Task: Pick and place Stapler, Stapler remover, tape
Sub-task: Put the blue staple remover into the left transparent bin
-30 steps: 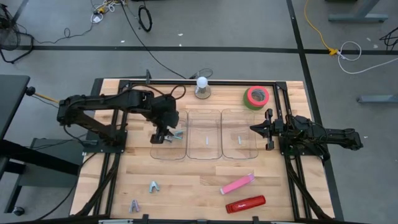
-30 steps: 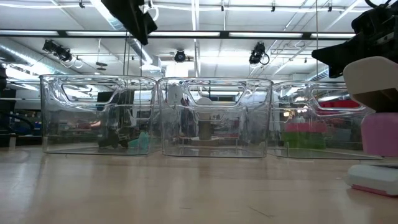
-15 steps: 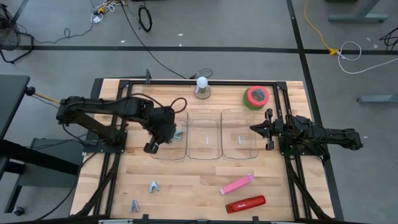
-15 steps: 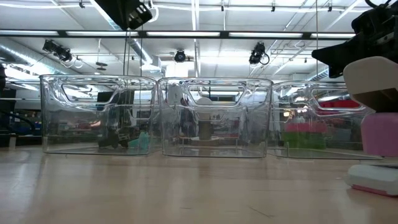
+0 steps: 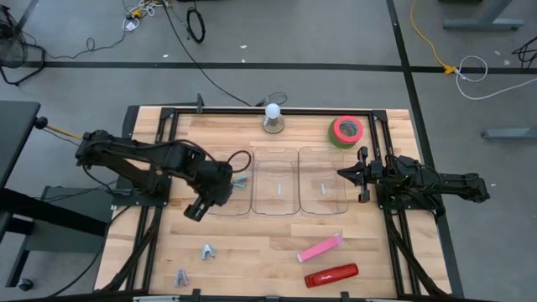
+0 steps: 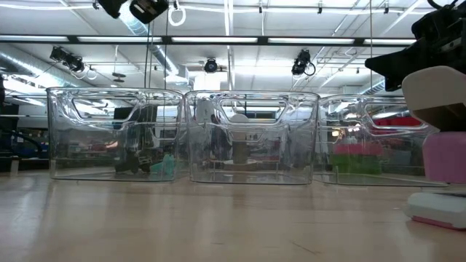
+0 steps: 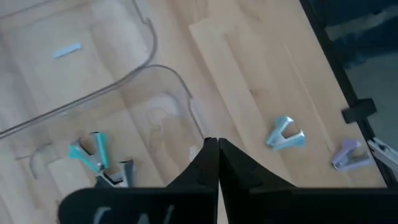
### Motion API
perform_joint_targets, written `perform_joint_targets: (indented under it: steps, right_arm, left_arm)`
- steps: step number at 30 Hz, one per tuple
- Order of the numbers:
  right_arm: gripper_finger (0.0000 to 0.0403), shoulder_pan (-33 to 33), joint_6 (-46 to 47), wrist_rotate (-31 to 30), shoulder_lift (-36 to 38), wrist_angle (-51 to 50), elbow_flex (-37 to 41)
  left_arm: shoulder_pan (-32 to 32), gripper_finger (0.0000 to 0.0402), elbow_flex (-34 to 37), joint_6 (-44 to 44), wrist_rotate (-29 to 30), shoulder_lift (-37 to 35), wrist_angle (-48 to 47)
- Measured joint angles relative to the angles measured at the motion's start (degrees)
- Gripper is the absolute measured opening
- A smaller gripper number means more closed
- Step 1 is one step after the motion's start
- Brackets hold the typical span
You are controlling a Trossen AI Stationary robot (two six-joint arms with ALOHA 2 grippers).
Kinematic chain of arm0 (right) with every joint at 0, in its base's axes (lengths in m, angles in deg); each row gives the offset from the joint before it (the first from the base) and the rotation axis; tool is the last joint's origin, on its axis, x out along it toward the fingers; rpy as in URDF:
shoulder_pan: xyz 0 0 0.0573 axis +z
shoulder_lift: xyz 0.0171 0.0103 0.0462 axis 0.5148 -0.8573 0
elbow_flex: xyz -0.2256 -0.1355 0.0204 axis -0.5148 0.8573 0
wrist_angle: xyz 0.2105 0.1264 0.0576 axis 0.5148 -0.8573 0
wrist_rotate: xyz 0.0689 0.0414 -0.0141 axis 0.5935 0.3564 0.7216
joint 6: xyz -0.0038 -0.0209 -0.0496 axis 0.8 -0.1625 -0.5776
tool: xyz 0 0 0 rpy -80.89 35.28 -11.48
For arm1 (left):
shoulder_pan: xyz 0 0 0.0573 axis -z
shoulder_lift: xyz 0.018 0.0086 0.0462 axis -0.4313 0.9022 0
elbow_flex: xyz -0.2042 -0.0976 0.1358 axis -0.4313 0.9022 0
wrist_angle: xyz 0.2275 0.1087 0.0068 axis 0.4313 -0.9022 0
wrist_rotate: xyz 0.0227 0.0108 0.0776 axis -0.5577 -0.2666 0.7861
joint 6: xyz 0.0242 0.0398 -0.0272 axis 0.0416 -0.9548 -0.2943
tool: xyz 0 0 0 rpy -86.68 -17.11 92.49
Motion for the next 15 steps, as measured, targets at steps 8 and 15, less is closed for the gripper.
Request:
perform_joint_targets:
  steps: [8,15]
  right_arm:
    - [0.0022,0.0,0.01,0.02,0.0,0.02,0.0]
    - [0.0022,0.0,0.01,0.0,0.0,0.0,0.02]
  left_arm:
    - [6.81,0.0002,0.02,-3.32,0.0,-0.54,-1.7]
    - [14.96,0.0001,0.02,-7.82,-0.59,-0.48,-3.6]
